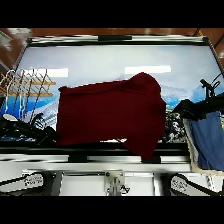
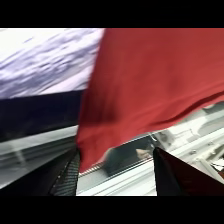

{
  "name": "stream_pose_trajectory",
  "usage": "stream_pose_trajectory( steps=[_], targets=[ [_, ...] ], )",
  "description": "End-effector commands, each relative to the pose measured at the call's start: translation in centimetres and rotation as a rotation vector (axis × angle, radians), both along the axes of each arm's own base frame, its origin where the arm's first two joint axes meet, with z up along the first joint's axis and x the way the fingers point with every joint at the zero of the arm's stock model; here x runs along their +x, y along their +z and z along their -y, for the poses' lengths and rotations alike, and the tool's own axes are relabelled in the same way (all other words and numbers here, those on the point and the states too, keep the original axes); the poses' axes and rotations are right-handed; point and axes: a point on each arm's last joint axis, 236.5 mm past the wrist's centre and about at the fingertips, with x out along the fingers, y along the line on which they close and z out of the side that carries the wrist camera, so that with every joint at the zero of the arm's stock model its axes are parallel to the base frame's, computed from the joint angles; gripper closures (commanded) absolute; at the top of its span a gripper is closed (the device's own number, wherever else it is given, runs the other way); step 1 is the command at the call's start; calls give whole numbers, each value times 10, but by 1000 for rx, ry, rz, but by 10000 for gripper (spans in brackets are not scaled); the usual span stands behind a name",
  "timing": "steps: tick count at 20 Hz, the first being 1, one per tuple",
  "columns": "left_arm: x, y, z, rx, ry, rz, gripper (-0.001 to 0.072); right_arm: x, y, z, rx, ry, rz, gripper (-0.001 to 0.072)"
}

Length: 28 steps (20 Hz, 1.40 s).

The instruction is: Fold the shirts.

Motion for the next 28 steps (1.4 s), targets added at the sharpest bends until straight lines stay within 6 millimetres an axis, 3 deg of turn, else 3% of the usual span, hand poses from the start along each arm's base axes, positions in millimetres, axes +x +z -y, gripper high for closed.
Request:
stream_pose_trajectory(
  steps=[1, 3, 4, 5, 8, 11, 13, 15, 22, 23, 24, 28],
  targets=[
    [4, -11, 10, 10, -31, 6, 176, 0, 0, 0, -1, 0, 3, 68],
    [5, -16, 17, 17, -58, 7, 179, 0, 0, 0, -1, 0, 2, 68],
    [6, -17, 19, 25, -60, 8, 231, 0, 0, 0, -1, 0, 2, 68],
    [8, -17, 21, 25, -57, 12, 408, 0, 0, 0, -1, 0, 2, 67],
    [11, -14, 25, 3, -43, 16, 668, 0, -1, 1, -6, 0, 2, 68],
    [3, -8, 29, -28, -80, 5, 668, -10, -12, 6, -27, 7, -45, 68],
    [2, -5, 30, -34, -92, 13, 668, -25, -35, 0, 15, 21, -143, 68],
    [3, -4, 30, -31, -93, 21, 668, -25, -54, -15, 104, 13, -182, 68],
    [10, 3, 28, -8, -86, 71, 668, -42, -106, -25, 139, -9, -303, 83],
    [11, 5, 28, -5, -85, 79, 668, -43, -114, -25, 133, -28, -301, 184],
    [12, 6, 27, -1, -85, 87, 668, -44, -121, -26, 129, -48, -298, 224],
    [13, 8, 27, 1, -85, 95, 668, -39, -131, -33, 151, -92, -263, 223]
  ],
)
